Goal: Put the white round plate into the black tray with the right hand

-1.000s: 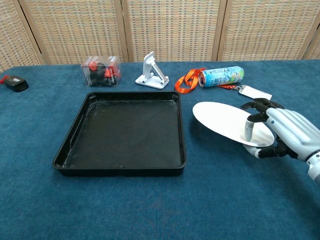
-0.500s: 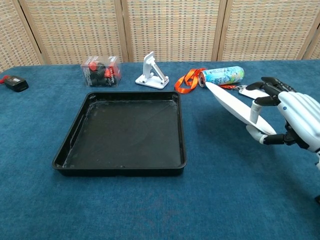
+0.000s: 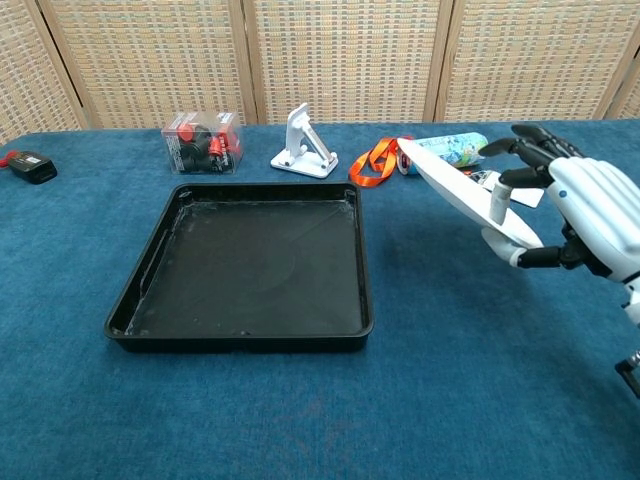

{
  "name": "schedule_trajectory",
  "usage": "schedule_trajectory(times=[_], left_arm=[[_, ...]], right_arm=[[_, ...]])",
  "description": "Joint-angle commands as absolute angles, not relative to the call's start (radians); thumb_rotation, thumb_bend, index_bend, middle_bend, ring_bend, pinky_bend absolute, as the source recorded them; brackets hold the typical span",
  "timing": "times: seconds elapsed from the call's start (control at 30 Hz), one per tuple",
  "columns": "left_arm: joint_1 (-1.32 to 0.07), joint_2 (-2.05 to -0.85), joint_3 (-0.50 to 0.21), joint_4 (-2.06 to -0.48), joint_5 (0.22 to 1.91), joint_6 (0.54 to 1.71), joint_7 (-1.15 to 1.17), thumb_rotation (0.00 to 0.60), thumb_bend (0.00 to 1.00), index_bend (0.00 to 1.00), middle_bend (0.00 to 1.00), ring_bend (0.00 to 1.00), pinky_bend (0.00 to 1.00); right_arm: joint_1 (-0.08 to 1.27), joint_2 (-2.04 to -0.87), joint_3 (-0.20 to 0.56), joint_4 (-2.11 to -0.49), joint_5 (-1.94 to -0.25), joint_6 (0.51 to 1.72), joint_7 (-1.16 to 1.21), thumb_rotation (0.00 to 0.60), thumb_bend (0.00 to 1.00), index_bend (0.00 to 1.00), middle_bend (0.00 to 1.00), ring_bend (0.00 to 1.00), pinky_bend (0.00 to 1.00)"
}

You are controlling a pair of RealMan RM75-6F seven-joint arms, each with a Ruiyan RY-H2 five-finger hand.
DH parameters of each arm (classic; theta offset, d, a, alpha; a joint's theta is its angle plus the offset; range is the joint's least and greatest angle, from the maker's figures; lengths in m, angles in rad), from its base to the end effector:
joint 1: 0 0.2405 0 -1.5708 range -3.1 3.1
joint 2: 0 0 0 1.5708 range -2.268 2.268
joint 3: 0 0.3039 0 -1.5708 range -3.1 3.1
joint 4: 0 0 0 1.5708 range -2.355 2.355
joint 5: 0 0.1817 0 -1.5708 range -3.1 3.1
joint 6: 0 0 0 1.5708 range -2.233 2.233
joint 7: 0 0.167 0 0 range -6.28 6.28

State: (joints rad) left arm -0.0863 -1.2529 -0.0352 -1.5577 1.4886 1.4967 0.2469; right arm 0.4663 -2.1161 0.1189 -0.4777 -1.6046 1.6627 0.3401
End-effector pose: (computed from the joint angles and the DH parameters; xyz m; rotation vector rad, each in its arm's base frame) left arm -0.3466 0.2033 0.1621 -1.4344 -0.7848 -0.7707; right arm -0.2361 -0.3144 -0.0447 1.4421 -0.6752 1.4910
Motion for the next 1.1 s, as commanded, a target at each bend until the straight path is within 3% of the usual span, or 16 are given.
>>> schedule_trajectory(times=[0.03, 0.6, 1.1], left_arm=[[-0.087, -1.252, -0.035, -1.557, 1.487, 1.495, 0.245, 0.600, 0.00, 0.00, 0.00, 0.00, 0.00], [-0.108, -1.256, -0.044, -1.548, 1.453, 1.443, 0.209, 0.600, 0.00, 0.00, 0.00, 0.00, 0.00], [-0.113, -1.256, -0.044, -1.528, 1.431, 1.418, 0.172, 0.600, 0.00, 0.00, 0.00, 0.00, 0.00]], right_arm=[[0.486, -2.104, 0.122, -0.499, -1.611, 1.670, 0.324, 0.600, 0.56, 0.67, 0.27, 0.05, 0.15], [0.667, -2.077, 0.161, -0.746, -1.652, 1.594, 0.151, 0.600, 0.56, 0.67, 0.27, 0.06, 0.14], [0.746, -2.196, 0.154, -0.727, -1.666, 1.511, 0.114, 0.600, 0.56, 0.67, 0.27, 0.08, 0.14]])
